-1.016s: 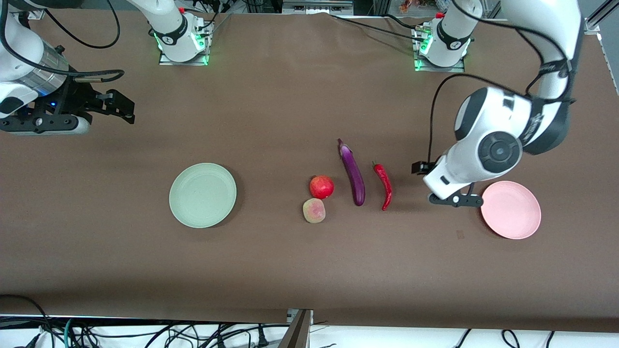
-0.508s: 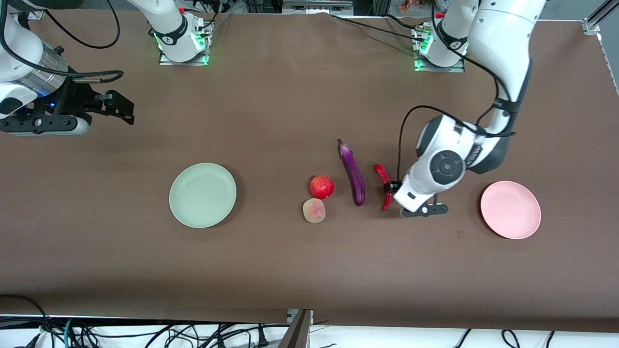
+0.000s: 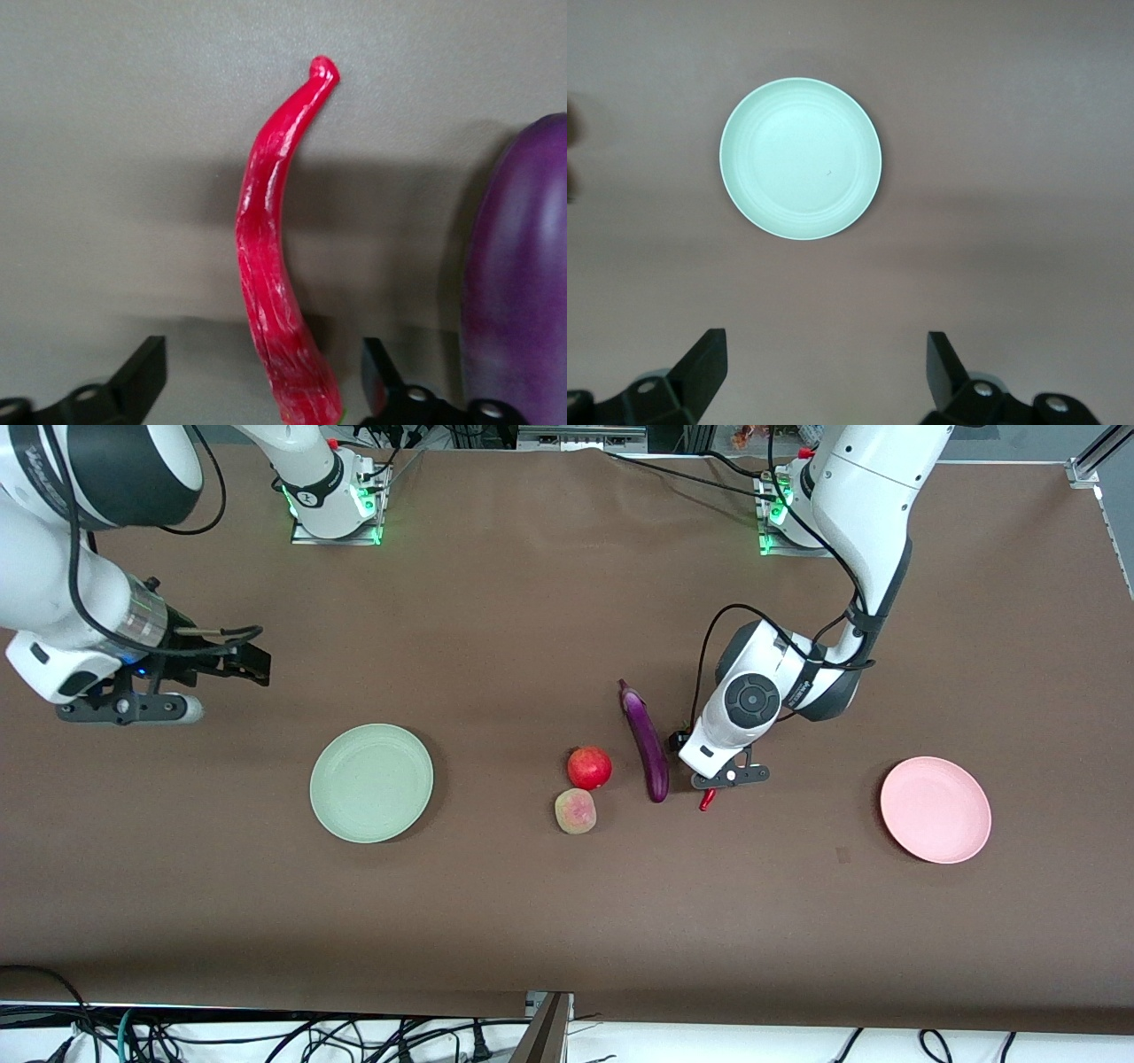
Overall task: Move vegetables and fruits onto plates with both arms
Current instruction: 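Carry the chili to the pink plate while the right gripper reaches the apple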
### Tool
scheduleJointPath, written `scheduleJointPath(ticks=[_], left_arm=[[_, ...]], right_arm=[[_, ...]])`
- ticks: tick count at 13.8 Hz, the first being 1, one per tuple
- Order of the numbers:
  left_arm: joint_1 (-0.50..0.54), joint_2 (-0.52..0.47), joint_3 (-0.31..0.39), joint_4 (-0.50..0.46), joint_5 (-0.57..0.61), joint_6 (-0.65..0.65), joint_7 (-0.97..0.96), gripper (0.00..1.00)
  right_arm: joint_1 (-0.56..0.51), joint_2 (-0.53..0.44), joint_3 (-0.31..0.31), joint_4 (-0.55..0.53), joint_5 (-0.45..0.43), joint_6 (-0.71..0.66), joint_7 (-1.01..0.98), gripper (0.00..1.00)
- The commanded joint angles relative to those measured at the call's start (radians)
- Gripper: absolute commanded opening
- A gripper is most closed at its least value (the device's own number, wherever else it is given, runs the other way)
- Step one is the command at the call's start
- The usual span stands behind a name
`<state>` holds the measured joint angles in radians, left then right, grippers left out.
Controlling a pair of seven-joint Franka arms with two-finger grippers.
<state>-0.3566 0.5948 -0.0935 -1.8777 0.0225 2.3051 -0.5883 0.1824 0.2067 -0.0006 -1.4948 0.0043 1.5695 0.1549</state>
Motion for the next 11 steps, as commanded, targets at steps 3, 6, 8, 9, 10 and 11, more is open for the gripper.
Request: scheduleJointPath(ticks=[3,6,8,9,10,11], left_arm=[[-0.002,-0.007,0.009,-0.011,0.01,0.028,0.007,0.12],[0.005,-0.027,0.011,-0.005,0.01,0.01,0.005,0.08],[0.033,-0.071,0.015,0.003,0.013,-0.042,0.007,0.08],[0.044,-0.096,0.018,0.008,0.014,-0.084,0.005,0.08],[0.06,-0.125,0.021,0.008,0.016,-0.116,0.007,0.08],[0.082,-0.157,0.021,0.009,0.017,-0.136,0.016,0.08]], right_arm=[[0.034,0.069,0.007,0.011,0.014,0.021,0.006,1.0],[0.043,0.092,0.008,0.005,0.069,0.023,-0.018,1.0],[0.1,0.111,0.01,0.005,0.108,0.075,0.017,1.0],[0.132,0.132,0.008,0.005,0.115,0.131,0.069,1.0],[0.169,0.157,0.01,0.007,0.124,0.177,0.14,1.0],[0.216,0.19,0.01,0.011,0.128,0.217,0.197,1.0]])
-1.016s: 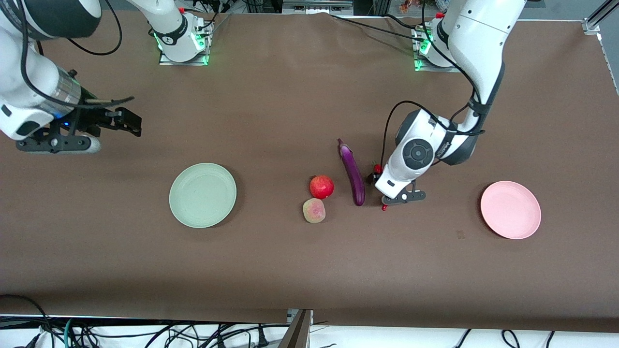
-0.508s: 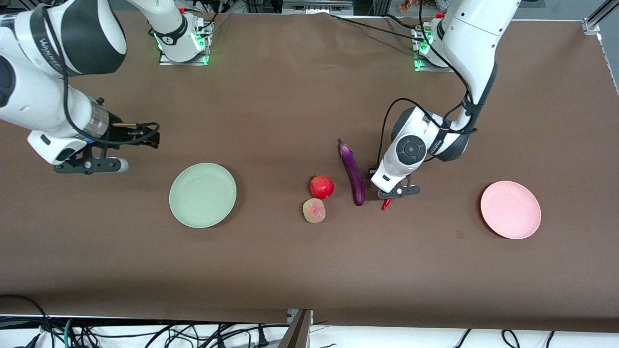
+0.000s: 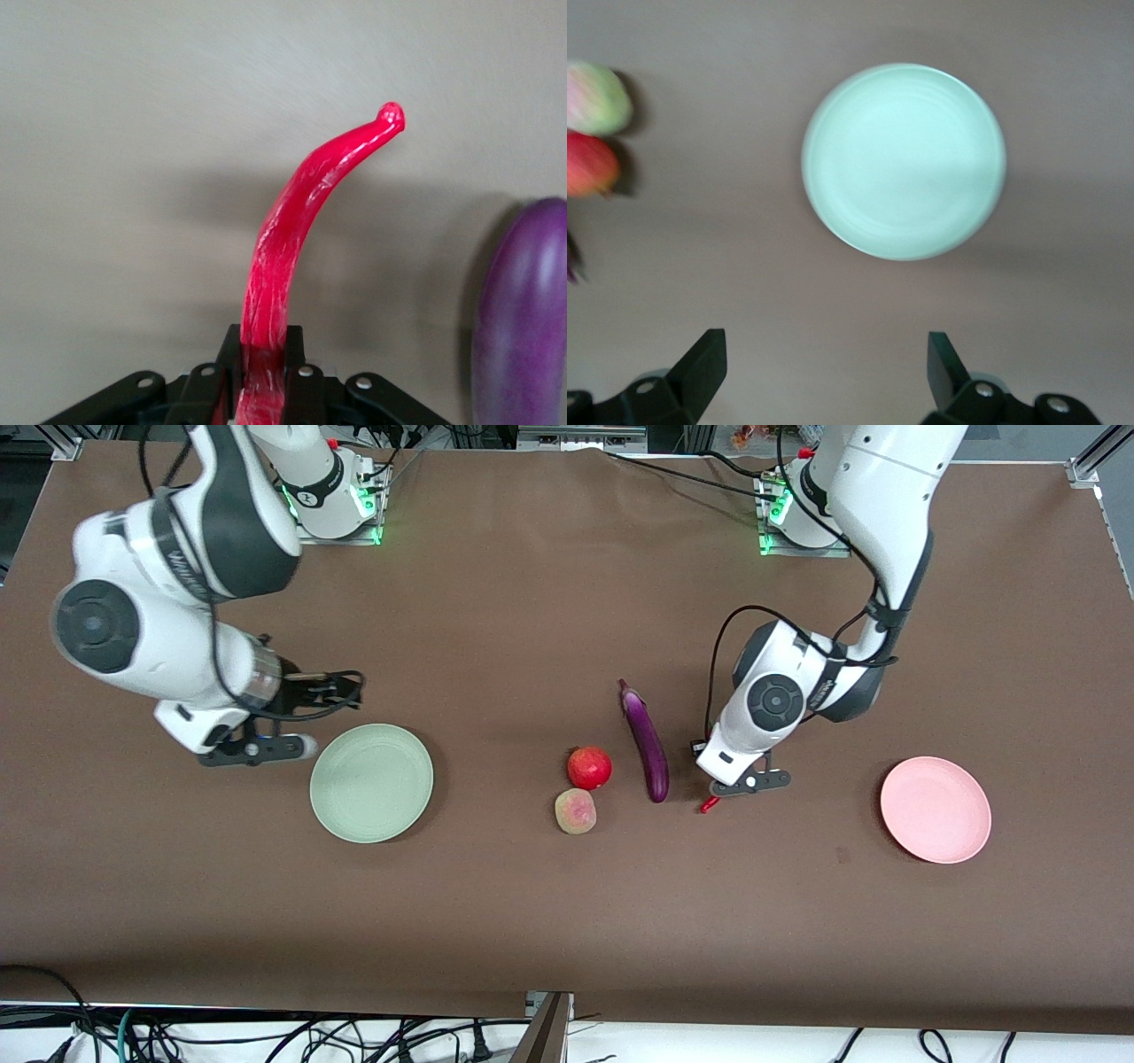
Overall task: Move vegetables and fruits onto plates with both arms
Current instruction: 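Carry the chili to the pink plate while the right gripper reaches the apple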
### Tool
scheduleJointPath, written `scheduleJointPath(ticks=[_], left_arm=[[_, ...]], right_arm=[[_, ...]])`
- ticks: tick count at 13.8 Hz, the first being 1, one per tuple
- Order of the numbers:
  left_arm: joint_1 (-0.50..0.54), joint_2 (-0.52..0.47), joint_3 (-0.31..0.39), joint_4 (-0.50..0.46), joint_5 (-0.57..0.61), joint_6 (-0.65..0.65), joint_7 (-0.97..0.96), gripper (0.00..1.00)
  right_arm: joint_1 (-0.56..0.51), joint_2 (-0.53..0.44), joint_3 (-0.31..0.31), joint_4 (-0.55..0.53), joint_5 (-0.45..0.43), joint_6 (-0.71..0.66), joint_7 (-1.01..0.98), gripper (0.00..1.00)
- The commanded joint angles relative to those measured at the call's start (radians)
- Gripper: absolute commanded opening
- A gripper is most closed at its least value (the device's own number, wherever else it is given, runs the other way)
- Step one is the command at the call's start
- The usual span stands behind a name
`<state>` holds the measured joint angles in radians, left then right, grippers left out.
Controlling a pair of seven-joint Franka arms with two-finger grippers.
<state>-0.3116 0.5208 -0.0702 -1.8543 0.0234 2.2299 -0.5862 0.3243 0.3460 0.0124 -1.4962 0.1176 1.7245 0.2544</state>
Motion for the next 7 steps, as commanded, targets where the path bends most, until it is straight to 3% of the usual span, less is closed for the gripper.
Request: scheduleJointPath(ticks=[1,4,7], left_arm=[[0.063,-0.114,0.0,-0.003,0.033,-0.102,0.072,0.09],[0.201,-0.134,-0.002,0.107,0.124,-0.281,0.378,0.12],[0.366,-0.116,-0.002,0.156,0.24,-0.282,0.702,0.13]], right_arm=[[0.122,0.08,-0.005,0.013,0.014,0.122,0.149,1.0],[0.247,0.174,-0.005,0.016,0.013,0.31,0.371,1.0],[0.364,0.266,-0.006,0.016,0.004,0.485,0.549,1.0]])
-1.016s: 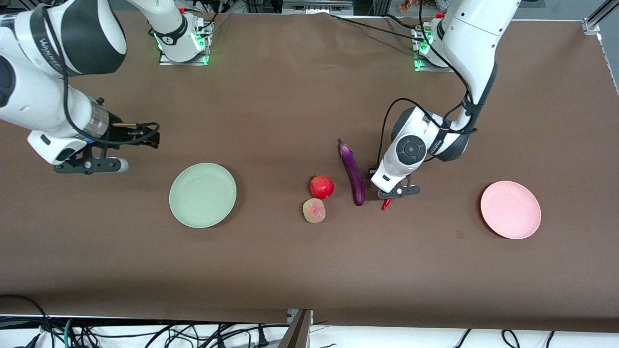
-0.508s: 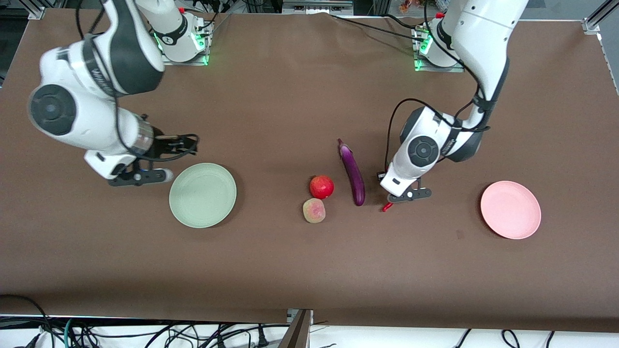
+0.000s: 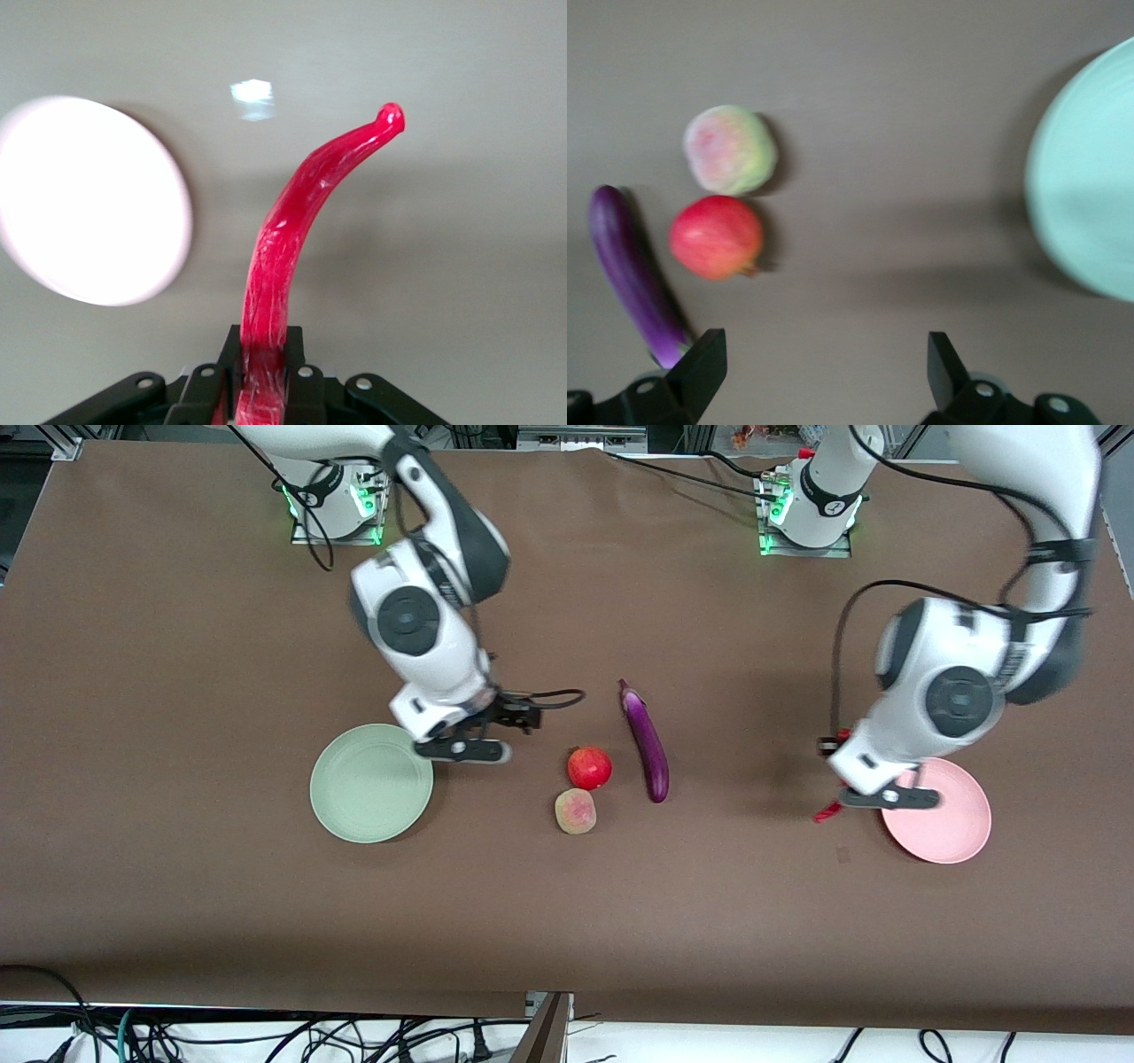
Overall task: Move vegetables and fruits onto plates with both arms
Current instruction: 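Carry the chili to the pink plate while the right gripper reaches the apple, then release the chili on the pink plate while the right gripper grasps the apple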
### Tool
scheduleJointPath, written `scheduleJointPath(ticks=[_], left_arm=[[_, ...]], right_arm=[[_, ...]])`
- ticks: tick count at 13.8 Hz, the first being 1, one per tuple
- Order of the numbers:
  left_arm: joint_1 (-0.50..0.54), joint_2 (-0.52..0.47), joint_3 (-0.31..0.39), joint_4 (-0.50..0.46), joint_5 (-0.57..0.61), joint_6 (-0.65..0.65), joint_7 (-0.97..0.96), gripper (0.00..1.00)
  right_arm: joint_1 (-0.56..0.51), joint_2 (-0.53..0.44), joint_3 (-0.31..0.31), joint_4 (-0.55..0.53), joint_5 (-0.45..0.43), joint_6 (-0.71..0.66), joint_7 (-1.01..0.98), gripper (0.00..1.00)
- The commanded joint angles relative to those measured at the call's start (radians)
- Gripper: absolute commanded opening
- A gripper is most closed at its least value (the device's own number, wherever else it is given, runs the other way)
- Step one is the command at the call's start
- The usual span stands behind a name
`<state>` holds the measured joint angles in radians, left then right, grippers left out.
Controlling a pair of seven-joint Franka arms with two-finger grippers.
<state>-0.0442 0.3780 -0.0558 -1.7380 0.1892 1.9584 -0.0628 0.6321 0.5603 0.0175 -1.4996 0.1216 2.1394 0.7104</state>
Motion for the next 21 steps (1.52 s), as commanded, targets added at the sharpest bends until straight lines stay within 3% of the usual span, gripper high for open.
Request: scheduleJointPath(ticks=[1,4,9,10,11,19,20,21], left_arm=[[0.154,0.051,-0.018,0.057,0.108,0.013,0.267,0.14],[0.26,0.122,-0.016,0.063,0.116,0.192,0.506,0.16],[0.3,0.252,-0.016,0.061,0.119,0.286,0.58,0.24],[0.306,0.256,-0.016,0.063,0.118,0.289,0.609,0.41],[0.31,0.26,-0.016,0.063,0.104,0.295,0.607,0.99],[0.299,0.254,-0.025,0.23,0.096,0.294,0.597,1.0],[0.294,0.248,-0.03,0.232,0.096,0.287,0.594,1.0],[0.282,0.227,-0.045,0.232,0.096,0.257,0.584,1.0]], right_arm=[[0.087,0.082,-0.013,0.021,-0.002,0.133,0.118,1.0],[0.129,0.154,-0.014,0.042,-0.008,0.263,0.13,1.0],[0.156,0.262,-0.019,0.137,-0.149,0.271,0.126,1.0],[0.156,0.273,-0.019,0.144,-0.18,0.272,0.121,1.0],[0.156,0.283,-0.019,0.157,-0.201,0.272,0.119,1.0],[0.158,0.372,-0.019,0.21,-0.229,0.315,0.127,0.98],[0.158,0.372,-0.019,0.21,-0.229,0.315,0.124,0.88],[0.156,0.368,-0.019,0.21,-0.229,0.31,0.123,0.67]])
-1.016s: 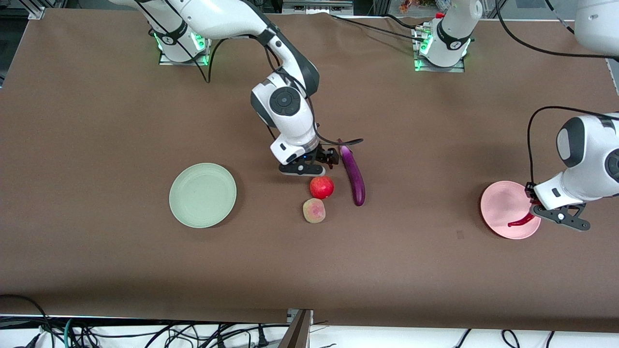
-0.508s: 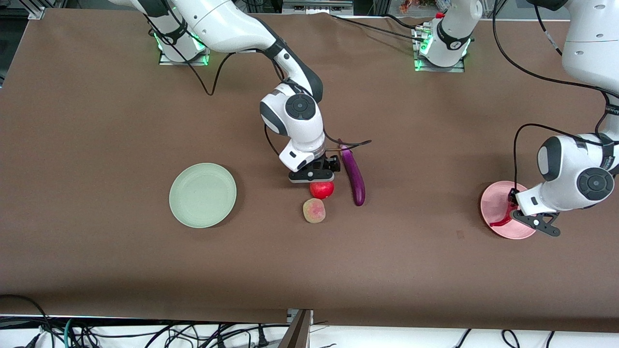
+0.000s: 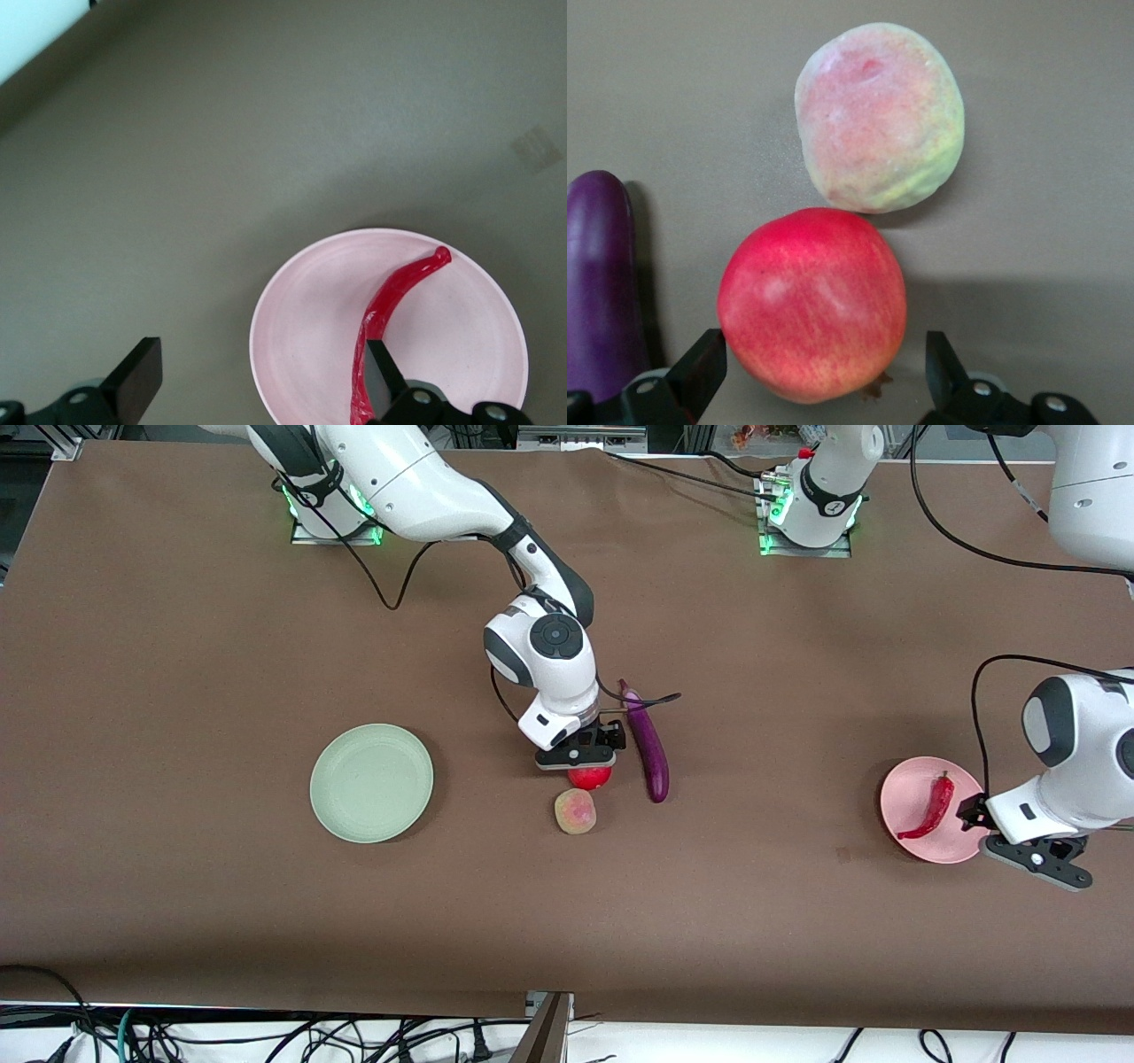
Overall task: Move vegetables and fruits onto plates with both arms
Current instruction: 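Release the chili on the pink plate while the right gripper grasps the apple, then place the apple on the green plate while the left gripper reaches the eggplant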
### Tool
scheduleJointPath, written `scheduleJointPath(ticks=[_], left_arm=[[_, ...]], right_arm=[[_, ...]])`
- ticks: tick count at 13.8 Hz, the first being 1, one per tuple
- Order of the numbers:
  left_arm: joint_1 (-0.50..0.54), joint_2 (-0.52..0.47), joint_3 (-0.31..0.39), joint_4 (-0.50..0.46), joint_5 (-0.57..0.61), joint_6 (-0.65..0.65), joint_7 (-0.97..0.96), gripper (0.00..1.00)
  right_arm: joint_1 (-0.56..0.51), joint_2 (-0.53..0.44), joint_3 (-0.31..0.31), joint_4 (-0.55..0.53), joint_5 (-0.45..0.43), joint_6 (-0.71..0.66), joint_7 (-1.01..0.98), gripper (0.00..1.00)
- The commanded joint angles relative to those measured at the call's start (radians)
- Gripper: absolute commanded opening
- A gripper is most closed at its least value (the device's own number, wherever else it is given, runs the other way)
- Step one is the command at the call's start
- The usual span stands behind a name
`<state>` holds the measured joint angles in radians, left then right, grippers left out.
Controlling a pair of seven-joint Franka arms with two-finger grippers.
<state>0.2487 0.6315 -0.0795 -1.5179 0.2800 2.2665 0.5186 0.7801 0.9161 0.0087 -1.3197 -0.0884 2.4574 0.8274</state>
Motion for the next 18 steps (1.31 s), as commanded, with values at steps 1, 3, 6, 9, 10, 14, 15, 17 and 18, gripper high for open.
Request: scheduleJointPath(ticks=[1,3,6,9,10,14,15,17,18], left_arm=[[-0.028,-0.045,-0.034,0.015,0.005,-0.102,-0.018,1.0],[-0.069,-0.067,-0.037,0.038,0.004,-0.201,-0.028,1.0],[-0.118,-0.075,-0.046,0.084,-0.066,-0.356,-0.052,1.0],[-0.209,-0.082,-0.054,0.102,-0.081,-0.546,-0.187,1.0],[-0.238,-0.096,-0.081,0.096,-0.082,-0.623,-0.246,1.0],[-0.269,-0.11,-0.257,0.075,-0.081,-0.746,-0.619,1.0],[-0.273,-0.102,-0.284,0.064,-0.082,-0.736,-0.705,1.0],[-0.282,-0.038,-0.312,0.061,-0.137,-0.693,-0.877,1.0],[-0.284,-0.035,-0.313,0.03,-0.154,-0.643,-0.938,1.0]], right_arm=[[0.002,0.004,-0.01,0.031,-0.018,-0.014,-0.002,0.45],[-0.012,-0.026,-0.01,0.031,-0.011,-0.056,-0.01,0.29],[-0.038,-0.117,-0.009,0.027,-0.004,-0.219,-0.046,0.29],[-0.108,-0.212,-0.01,0.019,0.071,-0.394,-0.231,0.29],[-0.154,-0.229,-0.012,0.019,0.108,-0.434,-0.322,0.29],[-0.361,-0.238,-0.012,-0.009,0.131,-0.503,-0.653,0.32],[-0.399,-0.238,-0.013,-0.047,0.13,-0.486,-0.701,0.33],[-0.467,-0.227,-0.013,-0.11,0.127,-0.436,-0.779,0.43],[-0.487,-0.214,-0.015,-0.145,0.121,-0.401,-0.79,0.43]])
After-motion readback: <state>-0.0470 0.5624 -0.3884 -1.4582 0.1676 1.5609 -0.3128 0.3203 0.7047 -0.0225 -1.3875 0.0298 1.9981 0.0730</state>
